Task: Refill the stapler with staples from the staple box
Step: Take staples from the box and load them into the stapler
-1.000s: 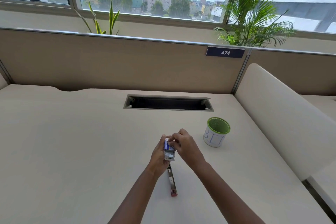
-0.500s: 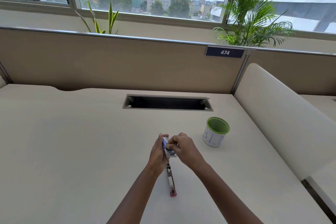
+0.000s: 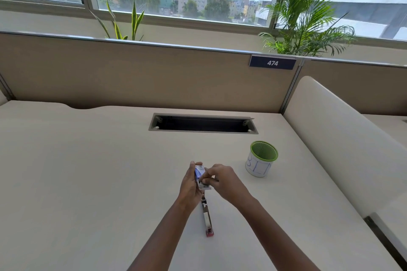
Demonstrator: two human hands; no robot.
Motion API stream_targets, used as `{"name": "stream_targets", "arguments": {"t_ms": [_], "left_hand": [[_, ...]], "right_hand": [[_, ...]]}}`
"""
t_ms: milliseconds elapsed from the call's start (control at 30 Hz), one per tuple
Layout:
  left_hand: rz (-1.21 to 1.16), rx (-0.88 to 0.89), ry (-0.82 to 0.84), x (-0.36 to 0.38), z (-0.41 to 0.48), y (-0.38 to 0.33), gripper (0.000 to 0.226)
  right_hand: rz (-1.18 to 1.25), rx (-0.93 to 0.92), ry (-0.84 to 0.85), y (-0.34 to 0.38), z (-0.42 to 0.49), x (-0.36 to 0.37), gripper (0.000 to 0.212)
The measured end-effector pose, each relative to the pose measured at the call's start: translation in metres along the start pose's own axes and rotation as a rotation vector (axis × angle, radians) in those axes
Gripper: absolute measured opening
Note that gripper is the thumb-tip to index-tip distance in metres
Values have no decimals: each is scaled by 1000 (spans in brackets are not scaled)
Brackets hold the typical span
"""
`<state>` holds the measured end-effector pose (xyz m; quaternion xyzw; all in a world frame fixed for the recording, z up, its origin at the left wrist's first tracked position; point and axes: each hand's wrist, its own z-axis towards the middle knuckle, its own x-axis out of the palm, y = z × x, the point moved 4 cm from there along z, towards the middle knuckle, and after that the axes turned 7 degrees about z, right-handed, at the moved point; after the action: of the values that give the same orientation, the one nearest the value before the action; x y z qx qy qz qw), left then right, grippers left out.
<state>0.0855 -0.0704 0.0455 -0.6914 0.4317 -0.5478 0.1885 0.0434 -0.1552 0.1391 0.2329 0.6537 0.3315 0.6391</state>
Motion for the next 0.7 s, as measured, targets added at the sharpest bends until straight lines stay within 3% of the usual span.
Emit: {"name": "stream_targets", "arguments": {"t_ms": [200, 533, 700], "left_hand": [[41, -14, -9, 0, -2, 4, 37], [5, -6, 33, 1, -4, -1, 35], [24, 5, 25, 0, -5, -2, 36]], "right_hand": [[-16, 6, 106, -1, 1, 0, 20], [86, -8, 6, 2, 0, -5, 15], [85, 73, 93, 0, -4, -9, 16]]}}
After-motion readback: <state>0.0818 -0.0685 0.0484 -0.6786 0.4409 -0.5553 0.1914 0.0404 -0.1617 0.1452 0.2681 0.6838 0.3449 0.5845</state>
